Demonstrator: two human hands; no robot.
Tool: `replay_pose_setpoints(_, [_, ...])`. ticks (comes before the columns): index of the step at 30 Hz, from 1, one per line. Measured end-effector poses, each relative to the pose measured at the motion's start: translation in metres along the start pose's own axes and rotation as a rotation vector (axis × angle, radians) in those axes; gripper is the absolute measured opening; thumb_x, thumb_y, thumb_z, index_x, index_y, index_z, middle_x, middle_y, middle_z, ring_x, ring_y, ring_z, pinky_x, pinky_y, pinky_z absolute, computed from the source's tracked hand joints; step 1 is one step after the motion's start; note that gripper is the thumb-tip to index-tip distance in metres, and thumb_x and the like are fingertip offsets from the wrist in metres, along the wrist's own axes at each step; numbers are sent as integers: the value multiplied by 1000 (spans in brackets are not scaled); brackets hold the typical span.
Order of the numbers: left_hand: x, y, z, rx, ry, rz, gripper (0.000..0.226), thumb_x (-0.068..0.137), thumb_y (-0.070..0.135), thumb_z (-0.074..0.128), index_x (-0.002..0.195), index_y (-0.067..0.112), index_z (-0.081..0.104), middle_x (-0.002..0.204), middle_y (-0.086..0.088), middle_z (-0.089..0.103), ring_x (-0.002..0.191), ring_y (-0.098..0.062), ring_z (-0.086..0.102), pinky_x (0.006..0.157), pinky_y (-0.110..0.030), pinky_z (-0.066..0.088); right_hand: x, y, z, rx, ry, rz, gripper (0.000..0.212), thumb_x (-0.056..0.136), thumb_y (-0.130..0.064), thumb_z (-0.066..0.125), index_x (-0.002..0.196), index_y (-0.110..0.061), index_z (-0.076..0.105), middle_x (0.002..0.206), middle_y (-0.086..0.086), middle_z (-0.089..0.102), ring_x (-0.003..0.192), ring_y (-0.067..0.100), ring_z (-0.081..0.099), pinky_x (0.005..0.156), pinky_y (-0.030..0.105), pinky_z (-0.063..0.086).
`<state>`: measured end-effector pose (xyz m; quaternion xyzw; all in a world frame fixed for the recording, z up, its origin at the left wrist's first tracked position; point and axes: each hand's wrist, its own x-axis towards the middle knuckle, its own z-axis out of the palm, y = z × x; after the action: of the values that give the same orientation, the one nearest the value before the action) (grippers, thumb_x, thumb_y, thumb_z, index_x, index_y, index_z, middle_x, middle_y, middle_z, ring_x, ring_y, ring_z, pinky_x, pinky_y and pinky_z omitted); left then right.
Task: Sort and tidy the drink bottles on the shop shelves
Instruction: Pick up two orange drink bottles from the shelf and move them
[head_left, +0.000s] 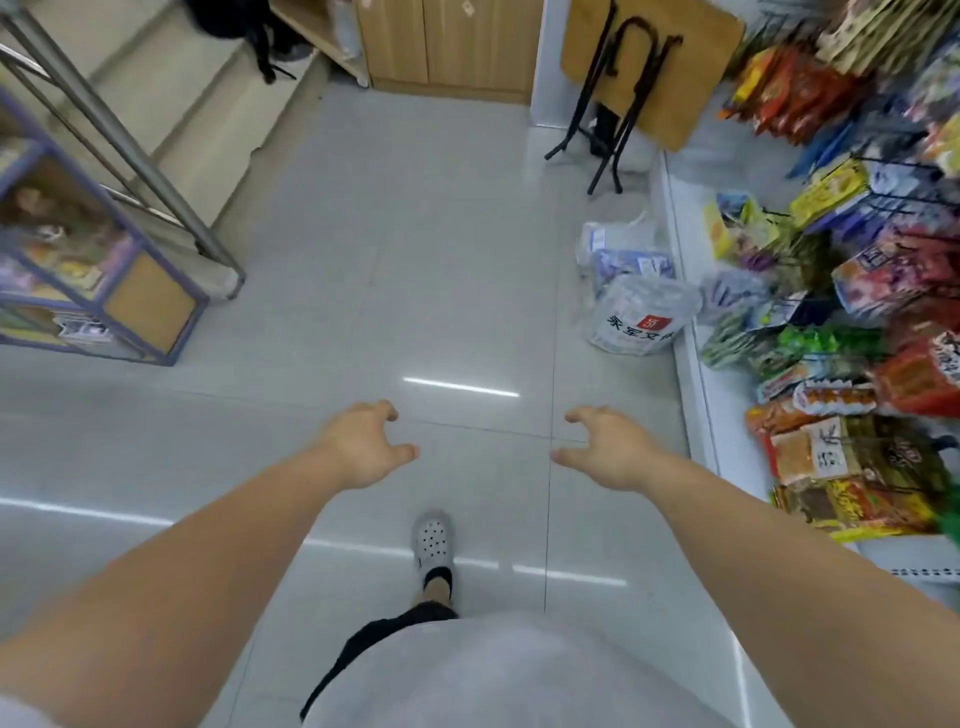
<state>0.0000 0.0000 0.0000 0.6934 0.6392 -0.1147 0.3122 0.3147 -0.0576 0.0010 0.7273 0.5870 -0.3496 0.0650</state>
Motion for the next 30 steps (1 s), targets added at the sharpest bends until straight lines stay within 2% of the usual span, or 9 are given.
replay_pose_setpoints(5, [102,7,-72,-27,-106,23,69,89,58,66,144,22,45,148,-9,47,132,-29,49,106,-36,42,85,-26,-62,22,-40,78,69,89,-58,67,148,-28,46,151,6,44,136,28,48,110,38,41])
replay_pose_setpoints(10, [212,36,-144,-51,-68,16,68,86,62,67,141,24,49,140,-8,52,124,-27,55,102,-37,45,178,-39,-127,116,-7,93,67,90,-56,67,146,-27,48,148,7,45,131,27,51,107,36,42])
replay_pose_setpoints(17, [370,104,-212,-41,-54,-14,65,88,61,65,140,25,49,138,-8,53,117,-26,58,97,-37,48,334,-6,-233,187,-14,77,67,92,-57,65,148,-26,47,153,6,42,132,25,50,103,35,42])
replay_pose_setpoints(21, [441,154,-251,-15,-84,-62,64,91,58,64,142,22,48,136,-8,55,115,-26,59,96,-36,48,411,9,-311,310,-39,96,64,91,-53,68,145,-24,50,148,8,50,130,26,53,100,33,44])
replay_pose_setpoints(25, [512,203,-295,22,-66,-28,63,92,57,62,142,23,47,139,-7,52,118,-26,57,99,-37,48,482,9,-385,328,-46,80,62,90,-53,69,143,-26,53,147,6,51,122,24,56,91,29,43])
replay_pose_setpoints(28, [567,230,-328,8,-44,2,62,92,57,62,143,24,47,142,-6,50,124,-27,54,103,-39,47,542,0,-428,352,-31,76,61,89,-54,69,141,-27,54,144,5,53,124,23,57,100,34,49])
replay_pose_setpoints(30, [606,239,-351,5,-49,15,63,92,56,63,143,24,46,144,-6,48,126,-27,53,102,-39,46,582,-10,-454,334,-30,68,61,89,-54,69,141,-25,55,143,5,54,125,23,57,98,31,46])
